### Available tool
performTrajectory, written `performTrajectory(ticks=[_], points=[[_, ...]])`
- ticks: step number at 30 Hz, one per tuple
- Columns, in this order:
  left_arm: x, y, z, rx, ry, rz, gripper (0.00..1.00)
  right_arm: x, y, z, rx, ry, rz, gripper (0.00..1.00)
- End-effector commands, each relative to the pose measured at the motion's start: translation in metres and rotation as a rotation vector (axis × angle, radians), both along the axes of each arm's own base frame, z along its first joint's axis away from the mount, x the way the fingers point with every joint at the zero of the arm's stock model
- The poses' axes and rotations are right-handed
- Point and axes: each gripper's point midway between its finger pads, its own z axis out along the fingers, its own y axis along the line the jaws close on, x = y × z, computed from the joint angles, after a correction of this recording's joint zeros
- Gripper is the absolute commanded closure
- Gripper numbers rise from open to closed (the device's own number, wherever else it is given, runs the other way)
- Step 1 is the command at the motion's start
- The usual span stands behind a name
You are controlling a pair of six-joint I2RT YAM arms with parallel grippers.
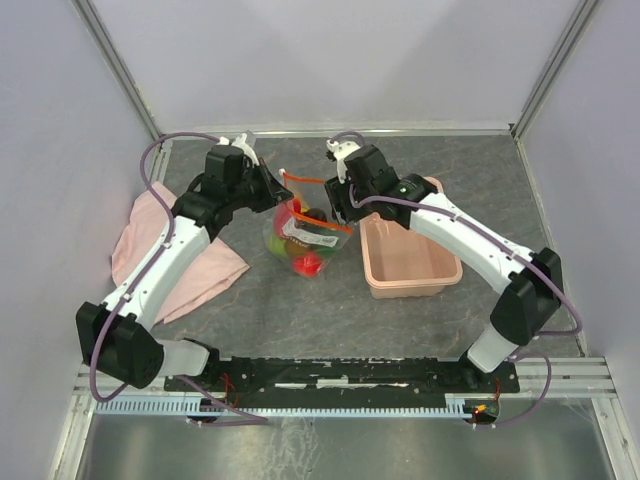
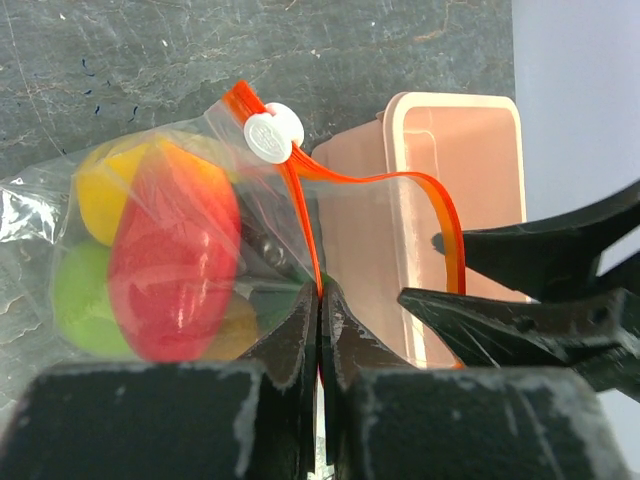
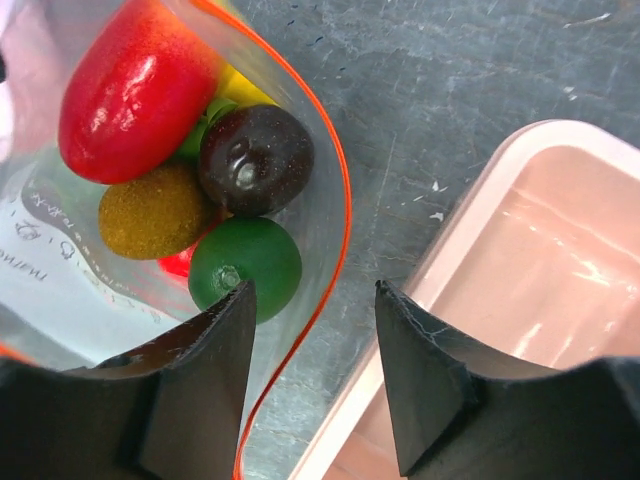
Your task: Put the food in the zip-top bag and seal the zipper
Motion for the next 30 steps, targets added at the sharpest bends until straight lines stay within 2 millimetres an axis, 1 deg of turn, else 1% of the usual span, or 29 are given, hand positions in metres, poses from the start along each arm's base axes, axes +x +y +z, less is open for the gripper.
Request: performTrajectory(ticks=[1,3,6,7,8,9,12,14,16,19,22,24,27,30], points=[[0.002,0.001,0.031,-0.06,-0.098,0.03,0.97,0.006,0.018,0.008,0.064,0.016,-0.003,0.48],[0.002,0.005,0.032,-0.049,-0.109,0.044,0.97,0.003,0.017,0.011,0.06,0.01,0.018,0.62],[0.003,0.01,0.033,-0.021,-0.133,0.053,0.97,0.001,0.013,0.025,0.034,-0.031,0.069,0.84],[0.004,0.012,0.035,-0.009,-0.145,0.053,0.96,0.0,0.011,0.03,0.016,-0.045,0.092,0.9],[0.005,0.014,0.037,0.005,-0.161,0.054,0.92,0.0,0.009,0.035,-0.011,-0.062,0.119,0.95],[0.006,0.017,0.039,0.022,-0.181,0.055,0.88,-0.001,0.006,0.039,-0.035,-0.075,0.139,0.98],[0.01,0.029,0.049,0.08,-0.251,0.05,0.79,-0.002,-0.001,0.049,-0.097,-0.109,0.208,0.99],[0.01,0.035,0.057,0.121,-0.311,0.019,0.7,-0.003,-0.004,0.054,-0.137,-0.129,0.248,0.99],[0.01,0.039,0.063,0.176,-0.38,-0.035,0.61,-0.003,-0.008,0.054,-0.173,-0.138,0.282,0.99],[0.009,0.042,0.065,0.214,-0.435,-0.113,0.53,-0.002,-0.01,0.052,-0.204,-0.134,0.318,0.99],[0.012,0.046,0.056,0.198,-0.459,-0.173,0.45,-0.001,-0.011,0.051,-0.211,-0.135,0.332,0.99],[0.016,0.054,0.046,0.18,-0.465,-0.19,0.41,-0.001,-0.011,0.051,-0.213,-0.139,0.338,0.99],[0.02,0.061,0.031,0.171,-0.487,-0.222,0.39,-0.001,-0.011,0.052,-0.217,-0.146,0.346,0.99],[0.018,0.071,0.018,0.159,-0.514,-0.262,0.39,-0.001,-0.011,0.053,-0.219,-0.152,0.347,0.99]])
